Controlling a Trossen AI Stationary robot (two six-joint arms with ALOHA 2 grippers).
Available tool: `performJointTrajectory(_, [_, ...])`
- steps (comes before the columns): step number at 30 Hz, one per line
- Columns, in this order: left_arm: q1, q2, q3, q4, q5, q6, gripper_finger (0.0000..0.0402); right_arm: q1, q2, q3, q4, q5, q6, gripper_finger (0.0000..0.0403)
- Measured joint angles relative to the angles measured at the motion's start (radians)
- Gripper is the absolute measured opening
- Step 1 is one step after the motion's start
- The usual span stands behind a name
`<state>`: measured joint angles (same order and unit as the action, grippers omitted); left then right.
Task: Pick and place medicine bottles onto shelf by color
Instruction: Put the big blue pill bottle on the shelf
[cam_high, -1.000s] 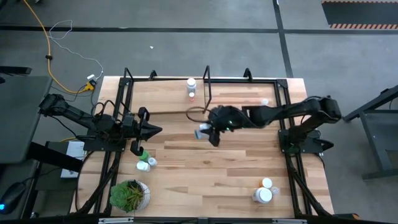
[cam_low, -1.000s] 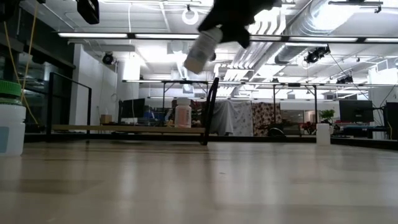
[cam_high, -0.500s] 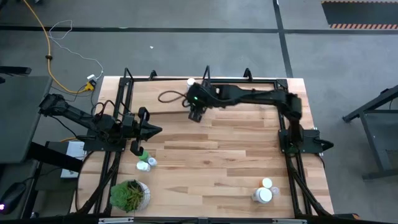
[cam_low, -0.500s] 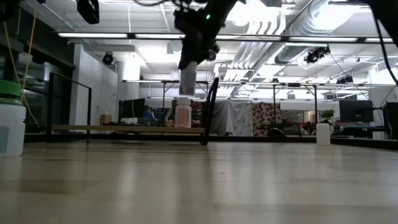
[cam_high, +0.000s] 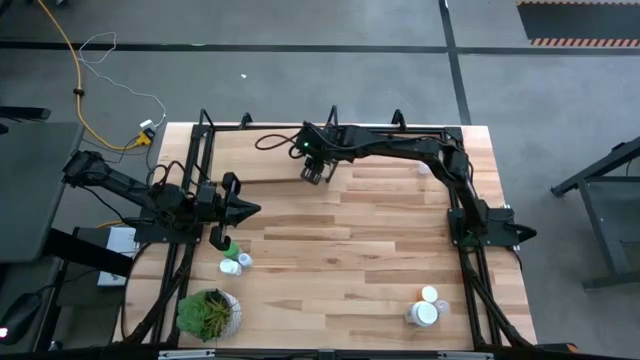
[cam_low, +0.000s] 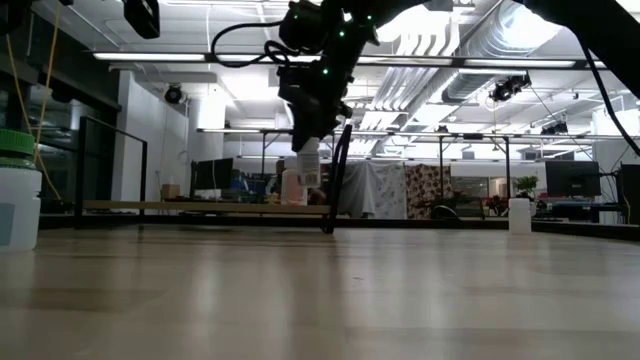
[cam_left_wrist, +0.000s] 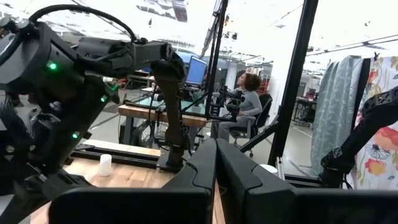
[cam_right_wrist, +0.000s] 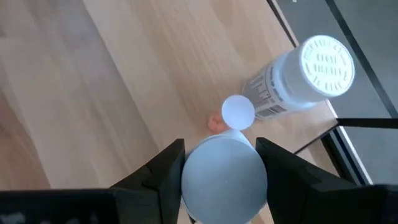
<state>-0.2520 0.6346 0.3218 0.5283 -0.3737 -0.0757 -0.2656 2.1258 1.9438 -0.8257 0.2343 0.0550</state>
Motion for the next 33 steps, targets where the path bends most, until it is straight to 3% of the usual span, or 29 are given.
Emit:
performJointTrajectory(18, [0.000, 0.000, 0.000, 0.000, 0.000, -0.001, 0.0000, -0.025, 0.004, -0.077, 0.060, -0.032, 0.087, 0.0167])
performJointTrajectory(33, [0.000, 0.000, 0.000, 0.000, 0.000, 0.000, 0.0000, -0.029, 0.004, -0.077, 0.092, -0.034, 0.102, 0.0221])
